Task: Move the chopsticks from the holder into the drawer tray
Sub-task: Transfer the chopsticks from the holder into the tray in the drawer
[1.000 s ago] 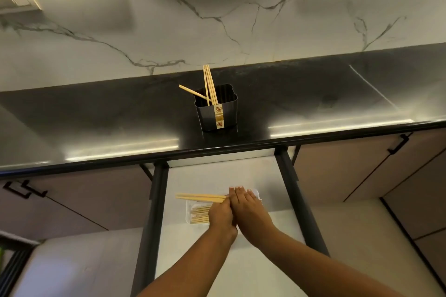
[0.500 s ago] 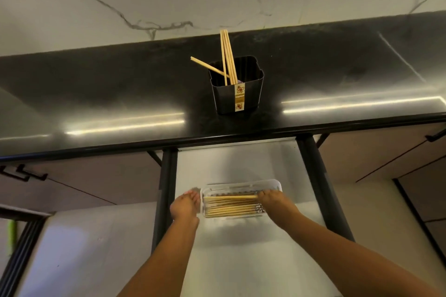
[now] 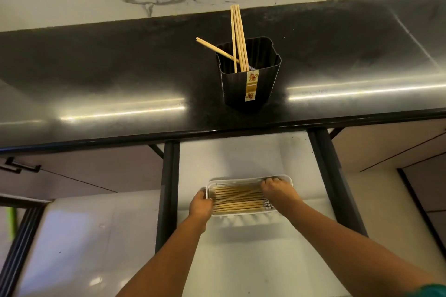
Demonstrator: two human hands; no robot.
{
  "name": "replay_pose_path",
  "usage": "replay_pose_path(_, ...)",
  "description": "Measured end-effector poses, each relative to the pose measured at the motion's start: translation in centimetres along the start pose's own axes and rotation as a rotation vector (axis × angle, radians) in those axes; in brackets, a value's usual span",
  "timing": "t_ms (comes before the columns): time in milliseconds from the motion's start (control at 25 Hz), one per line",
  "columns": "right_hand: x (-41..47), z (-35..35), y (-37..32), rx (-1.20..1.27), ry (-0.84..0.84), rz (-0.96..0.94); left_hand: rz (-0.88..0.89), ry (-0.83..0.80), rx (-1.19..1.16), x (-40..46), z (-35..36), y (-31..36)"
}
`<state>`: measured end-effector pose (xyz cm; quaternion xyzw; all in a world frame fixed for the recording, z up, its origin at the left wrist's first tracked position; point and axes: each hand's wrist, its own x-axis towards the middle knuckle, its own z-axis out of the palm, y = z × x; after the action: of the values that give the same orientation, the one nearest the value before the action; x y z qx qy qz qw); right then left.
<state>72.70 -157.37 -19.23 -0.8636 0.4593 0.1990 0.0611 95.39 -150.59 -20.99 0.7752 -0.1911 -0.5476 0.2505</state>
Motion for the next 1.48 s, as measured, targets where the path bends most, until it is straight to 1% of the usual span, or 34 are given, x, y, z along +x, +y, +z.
replay_pose_path(120, -0.6, 0.0, 0.3, 0.06, 0.079, 0.001, 0.038, 0.062, -0.039, 0.0, 0.0, -0.2)
replay_pose_path(200, -1.0, 1.0, -0.5, 0.125, -0.017, 0.014, 0.062, 0.112, -0.068, -0.3, 0.0, -0.2)
replay_pose_path(320, -1.2, 2.1, -1.7, 0.171, -0.013, 0.04, 0.061, 0.139, -0.072, -0.5, 0.4, -0.6)
replay_pose_path(560, 0.1, 0.5, -1.1, 0.103, -0.044, 0.1, 0.046, 0.139, -0.039, -0.7, 0.5, -0.8)
replay_pose_path(640, 0.0, 0.5, -0.7, 0.121, -0.013, 0.151, 0.04, 0.138, -0.023, -0.7, 0.4, -0.9)
replay_pose_path(760, 0.0, 0.8, -0.2, 0.271, 0.082, 0.191, 0.028, 0.155, -0.034, -0.5, 0.4, -1.1)
replay_pose_path(880, -0.5, 1.1, -0.1, 0.344, 0.157, 0.151, 0.015, 0.143, -0.034, -1.0, 0.5, -1.0)
replay_pose_path(960, -1.4, 1.0, -0.4, 0.408, 0.207, 0.126, 0.042, 0.162, 0.02, -1.8, 0.8, -0.7)
replay_pose_path(1000, -1.6, 0.9, -0.6, 0.436, 0.238, 0.118, 0.088, 0.2, 0.077, -2.1, 0.9, -0.5)
replay_pose_path(1080, -2.5, 0.0, -0.7, 0.478, 0.302, 0.104, 0.234, 0.28, 0.198, -3.5, 1.6, 0.6)
replay_pose_path(1160, -2.9, -1.6, -0.7, 0.556, 0.354, 0.087, 0.347, 0.309, 0.236, -5.2, 2.4, 2.3)
replay_pose_path(1280, -3.1, -5.2, -0.6, 0.642, 0.467, 0.046, 0.423, 0.317, 0.117, -8.1, 3.4, 6.0)
replay_pose_path(1400, -3.1, -10.5, -0.2, 0.72, 0.63, 0.035, 0.593, 0.309, 0.055, -10.6, 2.9, 11.0)
replay_pose_path(1480, -2.8, -14.5, 0.2, 0.736, 0.693, 0.02, 0.713, 0.305, 0.041, -12.2, 2.0, 14.6)
